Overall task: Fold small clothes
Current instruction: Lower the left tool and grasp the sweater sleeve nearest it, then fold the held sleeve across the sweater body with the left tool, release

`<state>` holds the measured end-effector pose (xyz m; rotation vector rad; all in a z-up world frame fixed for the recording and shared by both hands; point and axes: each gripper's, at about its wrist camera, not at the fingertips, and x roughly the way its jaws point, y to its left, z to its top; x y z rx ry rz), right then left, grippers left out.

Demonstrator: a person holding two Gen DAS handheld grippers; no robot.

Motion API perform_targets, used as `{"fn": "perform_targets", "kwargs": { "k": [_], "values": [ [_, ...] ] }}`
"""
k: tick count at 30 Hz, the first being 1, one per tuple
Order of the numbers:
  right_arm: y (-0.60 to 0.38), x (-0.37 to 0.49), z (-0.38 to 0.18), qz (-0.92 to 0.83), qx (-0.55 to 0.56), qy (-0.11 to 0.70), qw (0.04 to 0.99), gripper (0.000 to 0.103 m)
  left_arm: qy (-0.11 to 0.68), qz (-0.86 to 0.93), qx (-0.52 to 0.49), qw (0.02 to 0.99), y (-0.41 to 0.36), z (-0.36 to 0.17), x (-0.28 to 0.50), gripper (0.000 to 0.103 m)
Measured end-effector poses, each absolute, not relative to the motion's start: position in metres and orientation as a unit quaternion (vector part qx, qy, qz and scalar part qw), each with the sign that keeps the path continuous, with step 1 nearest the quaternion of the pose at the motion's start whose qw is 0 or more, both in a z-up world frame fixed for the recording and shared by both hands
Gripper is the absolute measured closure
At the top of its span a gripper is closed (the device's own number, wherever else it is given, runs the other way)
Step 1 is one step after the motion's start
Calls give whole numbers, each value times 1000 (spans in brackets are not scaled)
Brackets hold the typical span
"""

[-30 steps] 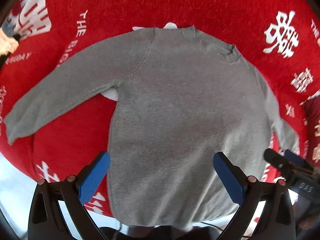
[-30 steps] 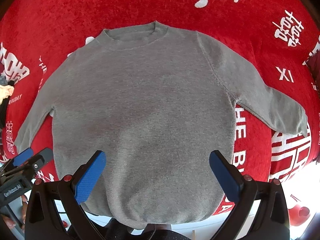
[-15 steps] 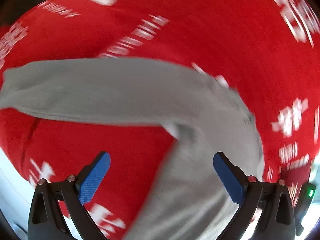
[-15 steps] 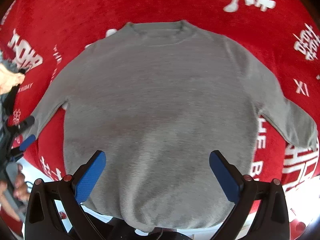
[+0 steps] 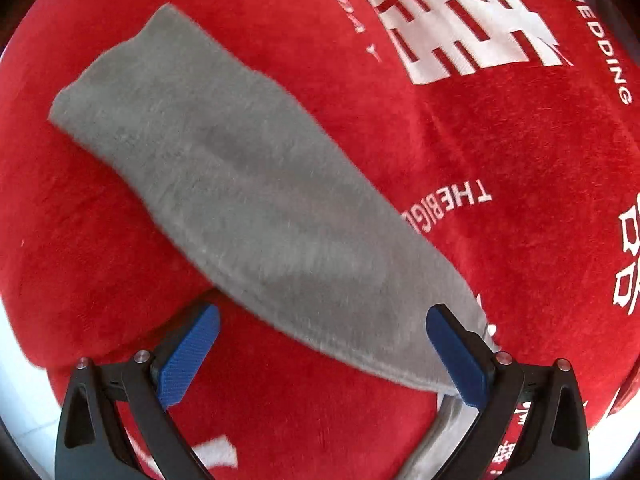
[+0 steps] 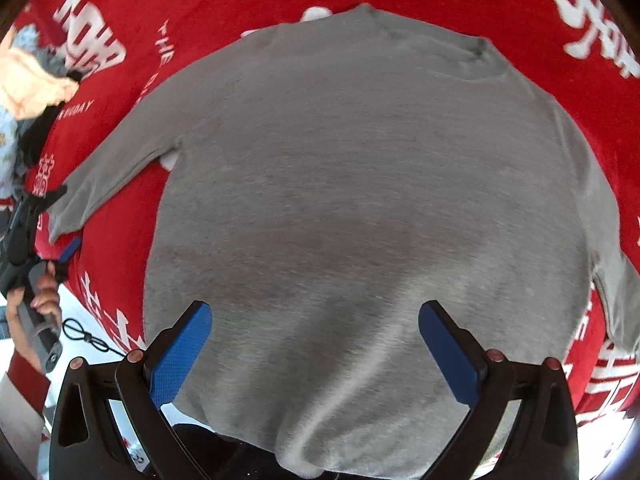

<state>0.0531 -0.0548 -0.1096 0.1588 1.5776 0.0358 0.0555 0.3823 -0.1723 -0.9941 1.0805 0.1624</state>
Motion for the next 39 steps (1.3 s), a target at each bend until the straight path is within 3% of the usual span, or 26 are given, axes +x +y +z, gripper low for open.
{"fn": "perform_targets", "kwargs": {
  "k": [9, 13, 15, 17, 19, 27, 35, 39],
  "values": [
    [-19, 68, -110, 56, 52, 705, 705, 0, 437, 34, -521, 733, 384, -170, 78, 0],
    [-14, 72, -111, 60, 50, 707, 703, 0, 464, 77, -484, 738, 378, -177, 88, 3],
    [-14, 73, -112, 60, 54, 708, 701, 0, 470, 107, -467, 742, 378, -176, 90, 22],
    [-15, 72, -109, 61, 60, 707, 702, 0, 480, 116, -454, 741, 378, -176, 91, 67],
    [-19, 70, -105, 59, 64, 706, 703, 0, 482, 95, -451, 745, 377, -175, 95, 93],
    [-65, 47, -78, 30, 106, 684, 722, 0, 458, 5, -306, 835, 303, -88, 119, 92],
    [-149, 20, -56, -28, 164, 661, 732, 0, 415, -191, -204, 866, 112, -6, 152, 92],
    [-197, 6, -51, -58, 198, 646, 735, 0, 441, -261, -140, 847, -5, -18, 147, 92]
  ]
}}
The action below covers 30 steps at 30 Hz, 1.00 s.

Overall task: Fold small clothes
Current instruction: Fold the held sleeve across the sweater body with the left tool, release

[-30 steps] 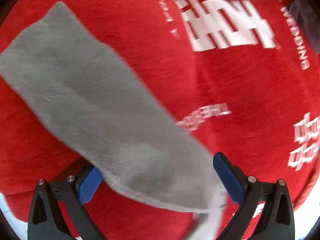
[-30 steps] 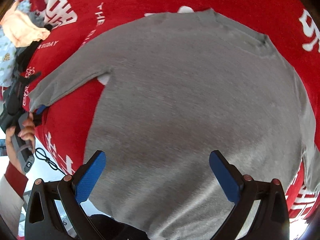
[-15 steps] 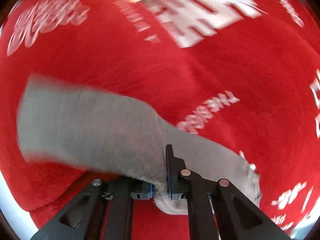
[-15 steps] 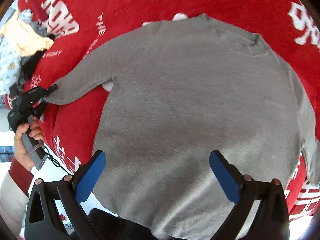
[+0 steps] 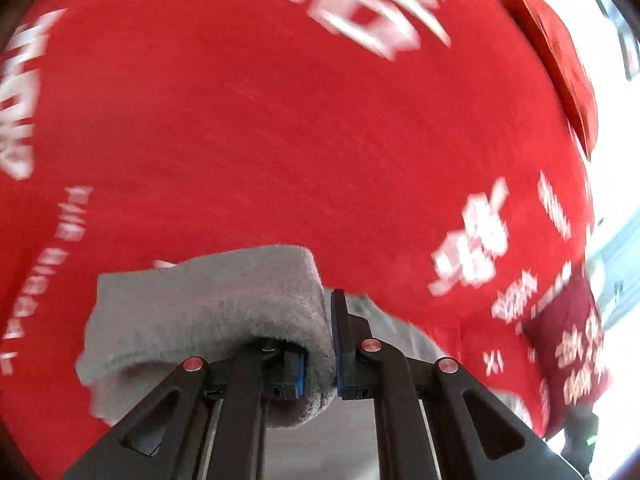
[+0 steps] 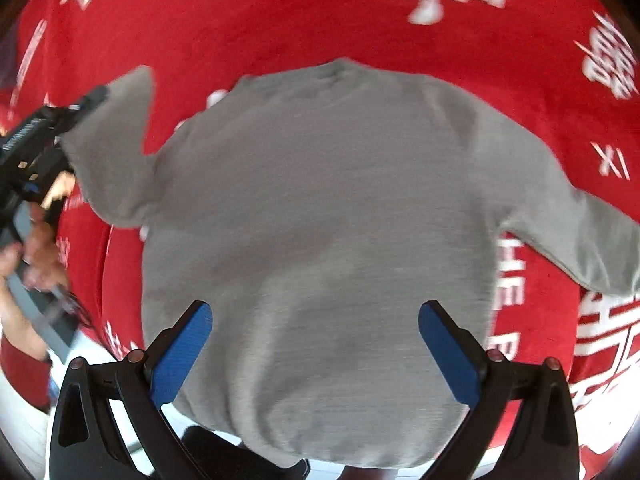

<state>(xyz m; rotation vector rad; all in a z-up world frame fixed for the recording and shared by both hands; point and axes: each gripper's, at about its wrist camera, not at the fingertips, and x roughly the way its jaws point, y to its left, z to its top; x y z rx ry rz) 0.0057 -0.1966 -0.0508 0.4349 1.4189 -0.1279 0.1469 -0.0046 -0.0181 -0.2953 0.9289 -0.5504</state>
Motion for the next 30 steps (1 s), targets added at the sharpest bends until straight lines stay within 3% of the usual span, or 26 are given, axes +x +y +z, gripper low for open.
{"fn": "perform_targets", "kwargs": {
  "k": [3, 4, 7, 10, 15, 17, 21, 27, 29, 30],
  "values": [
    [-233, -12, -59, -84, 222, 643, 728, 0, 475, -268, -68, 836, -73, -51, 137, 92],
    [-243, -18, -64, -93, 228, 644, 724, 0, 499, -264, -35, 825, -98, -70, 132, 85],
    [-266, -32, -76, -110, 238, 650, 714, 0, 533, -253, 8, 807, -126, -105, 118, 35],
    [-282, -41, -85, -121, 240, 656, 705, 0, 543, -243, 28, 803, -132, -109, 103, 33],
    [-286, -24, -80, -116, 209, 650, 721, 0, 532, -233, 19, 813, -87, -68, 97, 33],
    [-274, -3, -72, -93, 169, 639, 744, 0, 525, -198, 19, 828, -53, -56, 109, 10],
    [-214, 57, -61, -17, 33, 610, 791, 0, 514, -97, 30, 852, 13, -55, 144, 7],
    [-102, 124, -102, 75, -170, 587, 788, 3, 567, -23, 72, 820, 56, -115, 183, 7],
    [-81, 130, -125, 81, -233, 585, 772, 11, 578, -12, 78, 812, 57, -132, 186, 7],
    [-72, 132, -142, 73, -279, 586, 757, 33, 585, -8, 80, 807, 58, -139, 185, 7]
  ]
}}
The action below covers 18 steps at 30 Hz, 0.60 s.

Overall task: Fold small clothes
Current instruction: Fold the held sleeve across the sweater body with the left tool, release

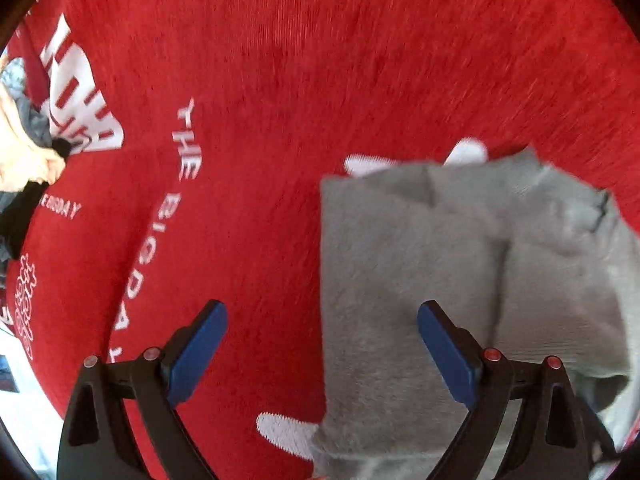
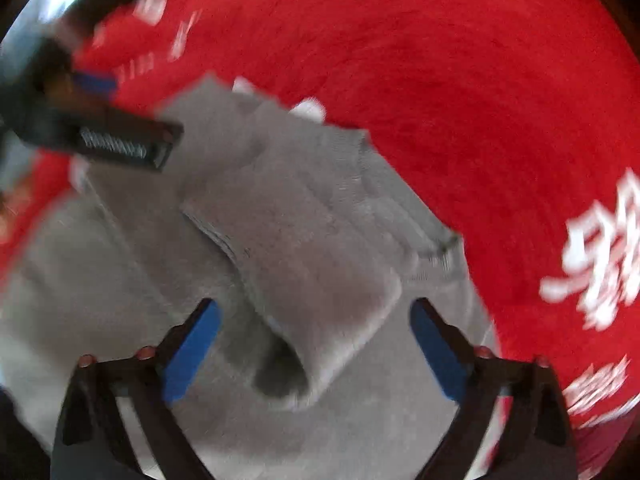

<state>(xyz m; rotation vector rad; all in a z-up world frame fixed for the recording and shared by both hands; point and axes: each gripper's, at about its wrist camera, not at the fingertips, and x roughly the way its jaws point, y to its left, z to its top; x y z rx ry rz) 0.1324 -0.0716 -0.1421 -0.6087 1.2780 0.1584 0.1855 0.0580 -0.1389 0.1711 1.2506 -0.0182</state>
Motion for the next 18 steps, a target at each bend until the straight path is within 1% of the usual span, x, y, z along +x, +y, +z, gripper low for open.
{"fn": "perform_targets", "kwargs": {
  "k": [1, 2, 3, 5, 6, 8, 10, 11, 12, 13, 14, 15, 18],
  "values": [
    [-71, 133, -155, 69, -304, 590, 745, 57, 588, -9, 75, 805, 58, -143, 187, 6],
    [-76, 133, -157, 66, -301, 595, 742, 92, 587, -10, 61, 807, 60, -144, 186, 6],
    [-89, 135, -153, 56, -271, 600, 750, 92, 588, -8, 51, 807, 62, -144, 186, 6],
    [-134, 142, -128, 21, -132, 597, 791, 92, 590, -9, 45, 806, 65, -145, 185, 6],
    [-167, 140, -116, 5, -35, 589, 807, 92, 590, -10, 44, 806, 64, -146, 185, 6],
    [-219, 127, -109, -42, 89, 579, 810, 91, 591, -13, 43, 806, 62, -147, 187, 6],
    [-270, 105, -119, -79, 218, 575, 785, 77, 593, -13, 38, 804, 63, -149, 190, 6],
    [-289, 94, -128, -87, 274, 576, 765, 58, 594, -12, 38, 804, 63, -150, 191, 6],
    [-308, 79, -139, -104, 324, 579, 741, 44, 593, -10, 38, 804, 63, -151, 191, 6],
    [-318, 69, -146, -112, 350, 579, 728, 43, 594, -8, 38, 804, 61, -149, 191, 6],
    [-326, 56, -150, -115, 376, 572, 720, 45, 595, -5, 39, 803, 60, -147, 191, 6],
    [-334, 47, -151, -109, 403, 554, 720, 45, 594, -5, 40, 804, 58, -145, 192, 6],
    [-343, 40, -153, -113, 436, 543, 708, 47, 582, 2, 57, 811, 53, -139, 197, 6]
  ]
}}
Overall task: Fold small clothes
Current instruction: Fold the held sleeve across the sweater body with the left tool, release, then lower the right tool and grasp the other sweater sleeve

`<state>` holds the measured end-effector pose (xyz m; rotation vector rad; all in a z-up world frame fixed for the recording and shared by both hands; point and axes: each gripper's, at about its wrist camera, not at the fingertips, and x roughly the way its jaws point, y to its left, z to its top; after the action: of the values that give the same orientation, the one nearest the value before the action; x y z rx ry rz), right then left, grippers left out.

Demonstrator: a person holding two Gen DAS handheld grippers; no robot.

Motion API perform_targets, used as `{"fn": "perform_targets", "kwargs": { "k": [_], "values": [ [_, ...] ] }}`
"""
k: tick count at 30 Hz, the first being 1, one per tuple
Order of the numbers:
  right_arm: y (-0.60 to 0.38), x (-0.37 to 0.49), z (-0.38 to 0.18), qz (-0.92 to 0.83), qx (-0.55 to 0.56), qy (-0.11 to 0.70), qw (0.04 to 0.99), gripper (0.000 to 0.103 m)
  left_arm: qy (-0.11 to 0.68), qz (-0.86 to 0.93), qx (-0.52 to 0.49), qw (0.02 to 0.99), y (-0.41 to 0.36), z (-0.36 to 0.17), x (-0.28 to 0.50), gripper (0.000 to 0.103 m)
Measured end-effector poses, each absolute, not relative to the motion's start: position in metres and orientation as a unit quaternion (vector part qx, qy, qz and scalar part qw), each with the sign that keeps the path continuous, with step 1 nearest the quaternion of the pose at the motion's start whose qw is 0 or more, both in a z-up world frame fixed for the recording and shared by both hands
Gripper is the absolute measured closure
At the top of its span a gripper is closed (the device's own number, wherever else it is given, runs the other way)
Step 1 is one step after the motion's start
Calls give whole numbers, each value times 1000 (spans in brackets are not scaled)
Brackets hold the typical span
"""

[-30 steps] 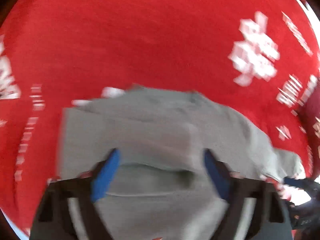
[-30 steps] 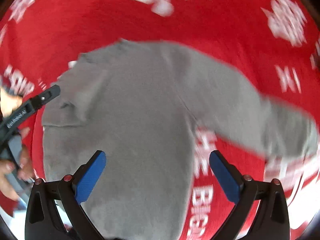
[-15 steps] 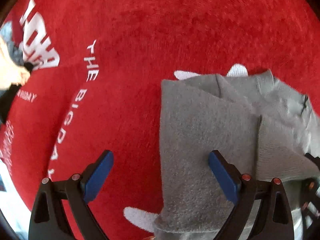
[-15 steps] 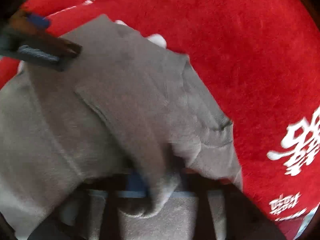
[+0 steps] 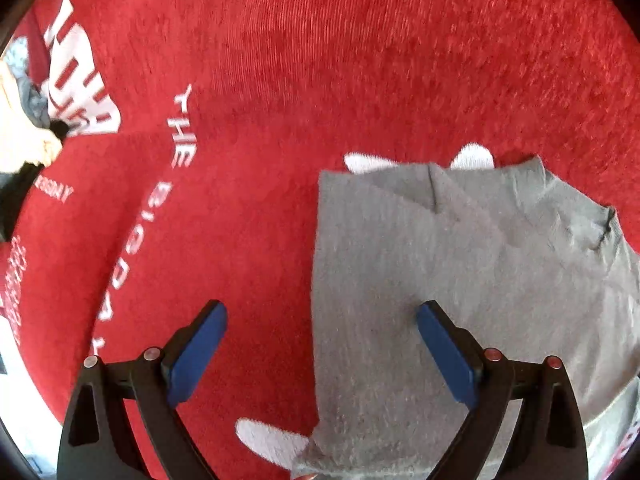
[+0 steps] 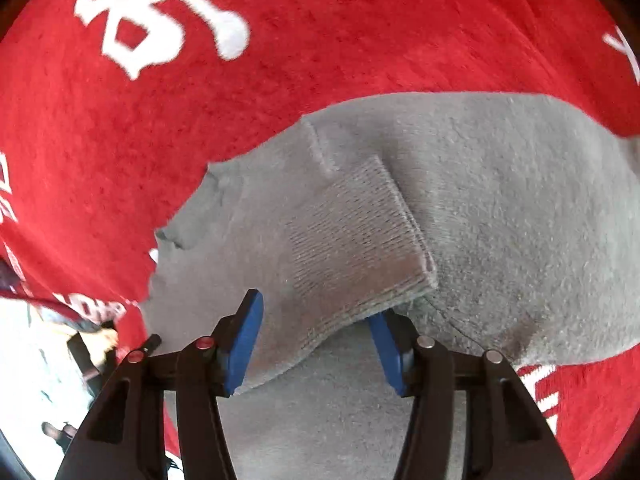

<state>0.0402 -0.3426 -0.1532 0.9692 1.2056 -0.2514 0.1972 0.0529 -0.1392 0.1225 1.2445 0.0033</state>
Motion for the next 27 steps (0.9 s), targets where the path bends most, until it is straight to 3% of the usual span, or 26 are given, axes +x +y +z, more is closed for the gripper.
{"fn": "perform_targets", "kwargs": {
  "k": [1, 2, 3, 7, 12, 13, 15, 17, 27],
  "values": [
    [-344, 41, -154, -118, 442, 545, 703, 53, 584, 7, 65, 809, 52, -141, 201, 6],
    [-347, 47, -154, -118, 442, 548, 700, 86, 585, 11, 66, 808, 52, -142, 204, 6],
    [-346, 52, -151, -113, 436, 549, 704, 95, 582, 13, 68, 810, 52, -141, 206, 6],
    [-334, 72, -122, -84, 374, 544, 746, 95, 574, 17, 96, 813, 49, -147, 210, 6],
    [-354, 43, -143, -140, 361, 590, 708, 90, 601, 17, 65, 796, 66, -146, 216, 6],
    [-362, 28, -140, -139, 390, 574, 706, 85, 604, 18, 68, 794, 67, -142, 213, 6],
    [-367, 11, -131, -153, 384, 577, 705, 61, 600, 7, 77, 796, 68, -131, 205, 6],
    [-370, -8, -123, -160, 372, 585, 703, 52, 596, -8, 88, 798, 66, -120, 194, 6],
    [-345, -114, -115, -84, 357, 663, 653, 52, 620, -87, 137, 768, 42, -100, 93, 6]
  ]
}}
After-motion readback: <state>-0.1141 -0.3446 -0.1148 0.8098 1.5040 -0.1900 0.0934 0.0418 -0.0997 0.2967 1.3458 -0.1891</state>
